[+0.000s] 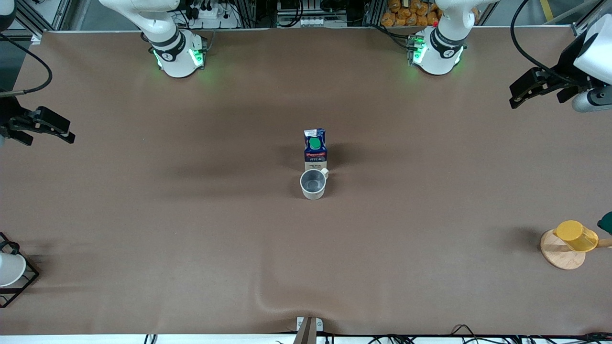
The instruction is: Place milk next to cup
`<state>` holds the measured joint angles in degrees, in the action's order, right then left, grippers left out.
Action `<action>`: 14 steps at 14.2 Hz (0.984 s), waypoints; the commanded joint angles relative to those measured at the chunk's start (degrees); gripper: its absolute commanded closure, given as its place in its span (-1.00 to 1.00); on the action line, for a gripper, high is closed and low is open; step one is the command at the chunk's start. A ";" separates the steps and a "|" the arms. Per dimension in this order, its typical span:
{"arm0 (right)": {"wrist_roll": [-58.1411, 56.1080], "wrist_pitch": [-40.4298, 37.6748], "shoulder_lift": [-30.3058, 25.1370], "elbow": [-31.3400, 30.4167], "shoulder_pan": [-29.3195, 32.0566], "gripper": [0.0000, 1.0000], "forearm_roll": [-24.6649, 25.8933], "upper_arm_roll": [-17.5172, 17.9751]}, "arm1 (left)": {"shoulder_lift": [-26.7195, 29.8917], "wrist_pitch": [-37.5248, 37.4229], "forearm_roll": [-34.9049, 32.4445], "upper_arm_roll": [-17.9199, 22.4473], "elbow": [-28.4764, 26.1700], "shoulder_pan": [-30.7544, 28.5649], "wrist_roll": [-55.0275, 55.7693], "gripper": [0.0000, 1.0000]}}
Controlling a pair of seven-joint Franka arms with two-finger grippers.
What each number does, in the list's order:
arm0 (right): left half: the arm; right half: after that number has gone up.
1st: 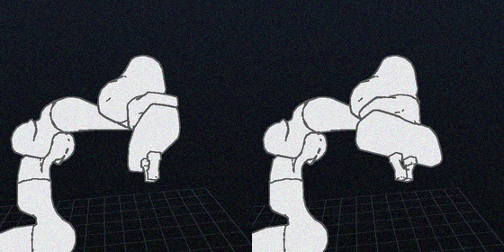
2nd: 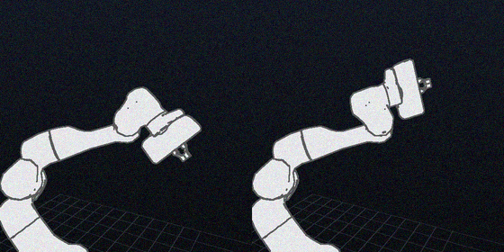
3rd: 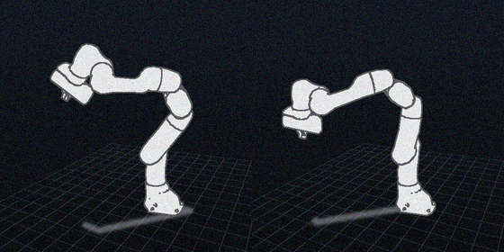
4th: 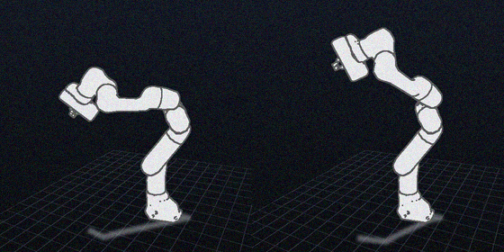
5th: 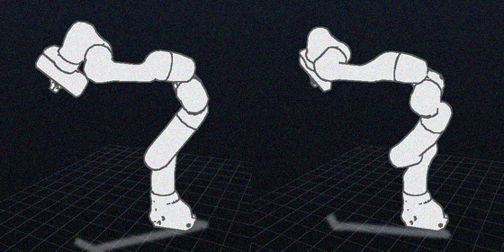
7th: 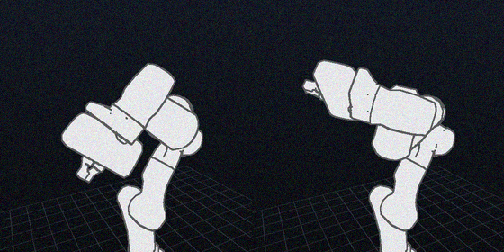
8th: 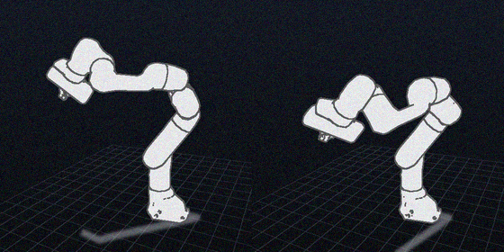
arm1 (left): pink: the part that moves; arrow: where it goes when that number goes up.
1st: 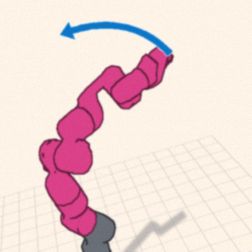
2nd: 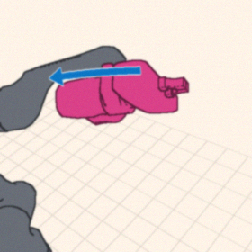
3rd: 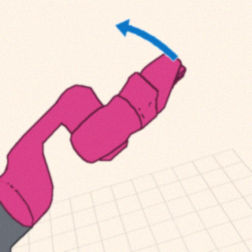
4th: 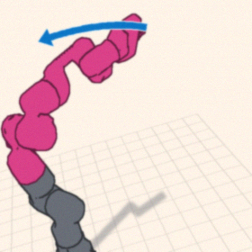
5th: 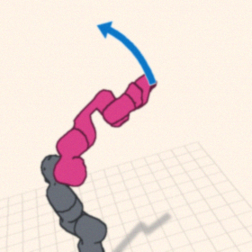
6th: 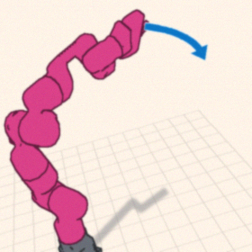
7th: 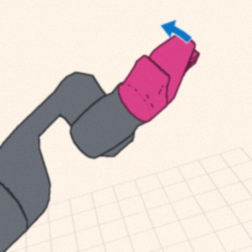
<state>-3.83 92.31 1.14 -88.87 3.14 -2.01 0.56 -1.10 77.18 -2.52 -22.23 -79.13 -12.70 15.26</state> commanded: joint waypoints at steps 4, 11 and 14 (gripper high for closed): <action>1.54 -1.16 0.62 1.42 -1.29 -1.00 1.13 -0.12 | 5.06 -0.18 1.29 14.21 -5.86 11.46 -3.57 -1.00; 1.54 -1.86 0.53 1.51 -2.17 -1.00 1.39 -0.46 | 4.53 -2.03 1.29 19.76 -5.69 17.87 -4.98 -1.00; 1.46 -1.78 0.62 1.42 -1.74 -1.00 1.22 -0.29 | 4.53 -2.03 1.29 20.03 -5.60 17.80 -5.07 -1.00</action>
<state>-3.54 91.48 1.17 -88.77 2.01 -1.99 0.56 2.30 75.95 -2.32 -3.28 -84.27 4.60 11.40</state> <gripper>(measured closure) 0.000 0.000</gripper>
